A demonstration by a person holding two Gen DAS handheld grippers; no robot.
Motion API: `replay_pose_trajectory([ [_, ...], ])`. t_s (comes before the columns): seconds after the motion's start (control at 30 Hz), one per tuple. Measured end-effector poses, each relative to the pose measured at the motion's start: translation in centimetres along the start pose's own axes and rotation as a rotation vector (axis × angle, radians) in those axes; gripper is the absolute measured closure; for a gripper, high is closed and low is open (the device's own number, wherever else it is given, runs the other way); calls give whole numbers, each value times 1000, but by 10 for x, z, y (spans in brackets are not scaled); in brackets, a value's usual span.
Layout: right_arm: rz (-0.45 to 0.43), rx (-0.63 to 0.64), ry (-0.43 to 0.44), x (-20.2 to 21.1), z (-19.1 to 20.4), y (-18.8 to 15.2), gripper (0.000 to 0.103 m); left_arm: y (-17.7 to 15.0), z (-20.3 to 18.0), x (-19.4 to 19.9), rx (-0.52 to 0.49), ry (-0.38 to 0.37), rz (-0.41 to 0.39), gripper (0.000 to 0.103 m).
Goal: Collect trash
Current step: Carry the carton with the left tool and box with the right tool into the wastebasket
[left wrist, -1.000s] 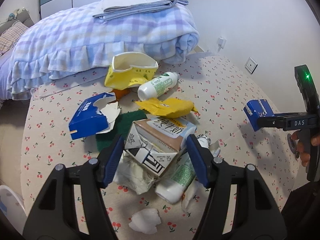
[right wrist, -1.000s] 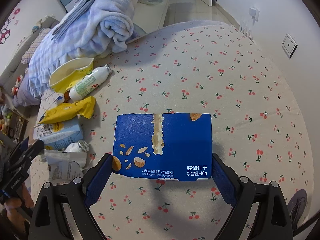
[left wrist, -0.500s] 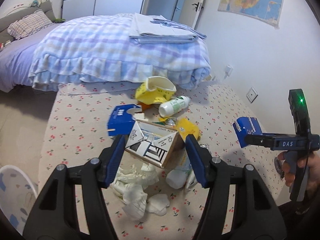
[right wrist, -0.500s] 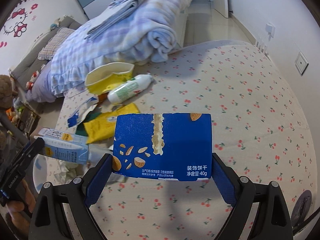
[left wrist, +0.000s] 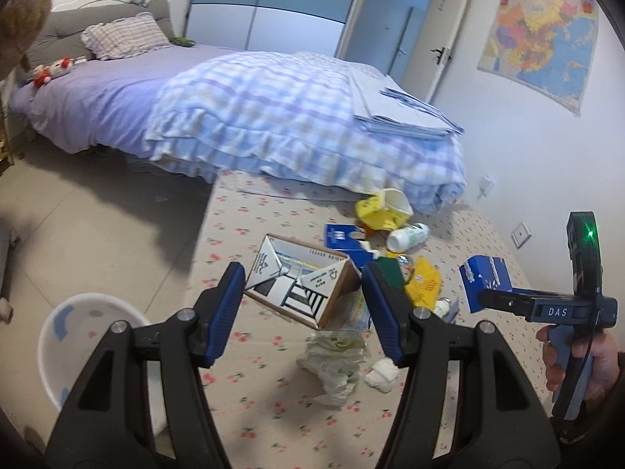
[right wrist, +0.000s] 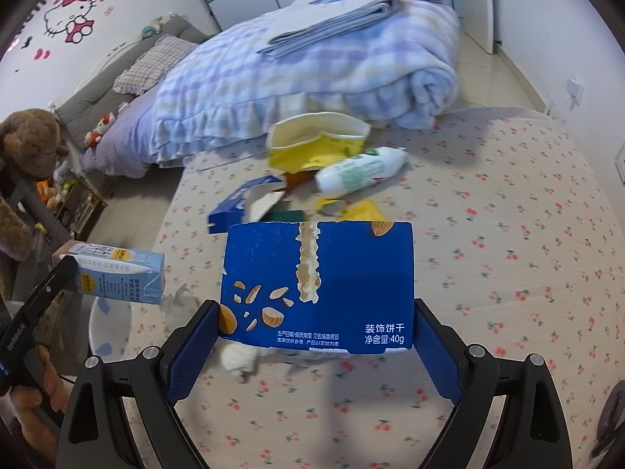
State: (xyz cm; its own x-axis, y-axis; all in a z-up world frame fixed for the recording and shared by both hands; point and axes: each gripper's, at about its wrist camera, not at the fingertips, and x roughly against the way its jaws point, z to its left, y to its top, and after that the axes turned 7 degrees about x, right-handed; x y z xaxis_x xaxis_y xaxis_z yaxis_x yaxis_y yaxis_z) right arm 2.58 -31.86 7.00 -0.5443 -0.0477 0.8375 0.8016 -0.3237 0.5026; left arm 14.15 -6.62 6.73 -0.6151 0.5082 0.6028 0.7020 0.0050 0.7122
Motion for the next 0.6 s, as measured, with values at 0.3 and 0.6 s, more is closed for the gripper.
replay_pose_trajectory([
  [0.3, 13, 87, 58, -19, 73, 6, 8, -2, 64, 39, 75, 118, -36, 40],
  [0.6, 46, 179, 102, -45, 144, 3, 8, -14, 125, 68, 122, 241, -24, 40],
])
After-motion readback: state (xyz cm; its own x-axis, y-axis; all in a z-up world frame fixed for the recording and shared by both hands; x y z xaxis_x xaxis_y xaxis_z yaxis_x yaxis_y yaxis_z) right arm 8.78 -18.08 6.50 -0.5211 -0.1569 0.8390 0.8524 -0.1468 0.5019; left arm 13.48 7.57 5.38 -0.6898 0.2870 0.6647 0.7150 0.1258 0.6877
